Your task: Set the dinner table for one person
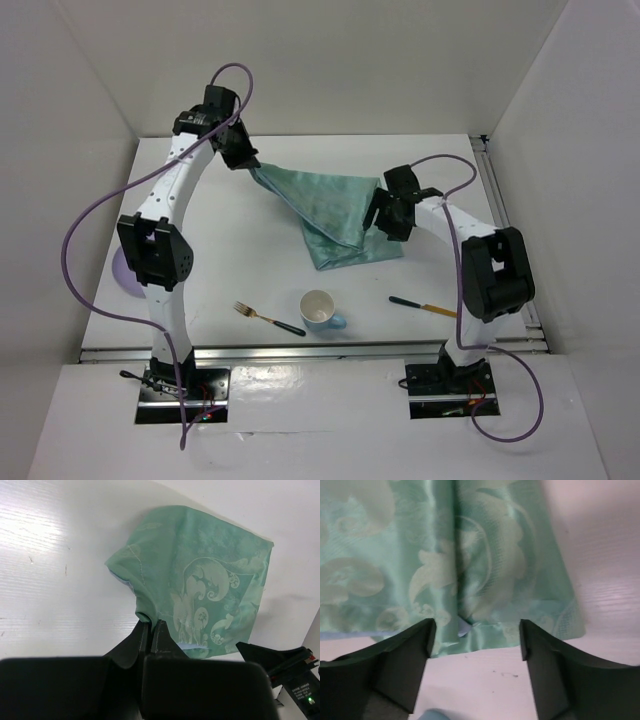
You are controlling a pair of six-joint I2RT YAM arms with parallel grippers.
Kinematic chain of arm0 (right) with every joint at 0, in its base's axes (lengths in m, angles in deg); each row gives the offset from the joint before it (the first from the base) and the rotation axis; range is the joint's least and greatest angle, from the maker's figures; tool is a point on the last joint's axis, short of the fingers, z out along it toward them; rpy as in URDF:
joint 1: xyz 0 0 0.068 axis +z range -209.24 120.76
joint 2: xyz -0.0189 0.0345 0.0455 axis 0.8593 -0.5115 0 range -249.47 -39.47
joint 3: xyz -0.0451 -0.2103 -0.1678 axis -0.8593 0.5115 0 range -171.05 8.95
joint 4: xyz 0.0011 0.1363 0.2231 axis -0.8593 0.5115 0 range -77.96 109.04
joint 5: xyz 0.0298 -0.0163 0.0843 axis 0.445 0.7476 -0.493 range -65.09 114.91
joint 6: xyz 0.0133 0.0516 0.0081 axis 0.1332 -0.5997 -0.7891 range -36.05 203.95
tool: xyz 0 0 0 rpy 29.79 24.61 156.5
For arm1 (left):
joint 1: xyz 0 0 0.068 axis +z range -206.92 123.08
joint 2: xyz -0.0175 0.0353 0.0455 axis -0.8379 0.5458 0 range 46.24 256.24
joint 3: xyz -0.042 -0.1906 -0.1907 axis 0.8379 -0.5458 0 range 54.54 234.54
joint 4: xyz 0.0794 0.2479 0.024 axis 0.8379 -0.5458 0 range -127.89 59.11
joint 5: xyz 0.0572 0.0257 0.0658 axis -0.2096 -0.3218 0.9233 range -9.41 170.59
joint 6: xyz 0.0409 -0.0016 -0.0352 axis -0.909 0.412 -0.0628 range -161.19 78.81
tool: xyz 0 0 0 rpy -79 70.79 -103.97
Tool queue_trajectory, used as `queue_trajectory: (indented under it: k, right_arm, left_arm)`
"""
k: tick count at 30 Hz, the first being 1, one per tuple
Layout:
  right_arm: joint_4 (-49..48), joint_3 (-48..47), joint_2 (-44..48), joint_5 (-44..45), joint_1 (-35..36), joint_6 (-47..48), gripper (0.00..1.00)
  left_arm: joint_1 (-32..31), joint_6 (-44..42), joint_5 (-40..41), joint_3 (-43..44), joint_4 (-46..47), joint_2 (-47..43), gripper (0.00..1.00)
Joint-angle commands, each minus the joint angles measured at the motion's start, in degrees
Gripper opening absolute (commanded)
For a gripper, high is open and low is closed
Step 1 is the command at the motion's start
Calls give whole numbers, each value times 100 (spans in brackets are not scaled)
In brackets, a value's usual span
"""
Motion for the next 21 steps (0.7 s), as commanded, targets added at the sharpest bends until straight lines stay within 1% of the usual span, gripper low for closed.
queue_trajectory:
  k: [1,4,7,8,9,10,12,14,15,16,17,18,19,21]
  right_arm:
    - [507,-191,-126,827,-221,359,83]
    - [561,-129,-187,961,-363,570,87]
    - [569,45,-249,891,-522,702,87]
    - [387,116,-249,752,-591,703,87]
    - [272,273,-310,454,-592,790,86]
    - [192,336,-371,364,-644,791,84]
    - [-105,494,-511,58,-645,791,76]
    - [-291,547,-565,-128,-645,861,67]
    - [-344,547,-565,-129,-645,861,60]
    - [-397,547,-565,-190,-645,861,44]
    - [-397,469,-565,-190,-645,861,34]
    - [-397,468,-565,-190,-645,861,21]
    - [-336,329,-513,-68,-645,861,0]
    - [-196,162,-364,55,-724,861,0]
  left_arm:
    - [15,-193,-135,398,-80,-121,0]
    - [15,-193,-135,469,-81,-121,0]
    - [15,-193,-188,469,-81,-121,0]
    - [15,-193,-249,469,-81,-121,0]
    - [15,-193,-249,530,-81,-121,0]
    - [15,-193,-249,531,-81,-69,0]
    - [15,-141,-302,592,-81,-68,0]
    - [15,-141,-302,592,-81,-68,0]
    - [15,-141,-354,592,-81,-68,0]
    - [15,-141,-355,645,-81,-68,0]
    - [15,-141,-355,645,-81,-68,0]
    - [15,-141,-416,645,-81,-68,0]
    - [15,-141,-416,645,-81,-120,0]
    - [15,-141,-469,715,-81,-121,0]
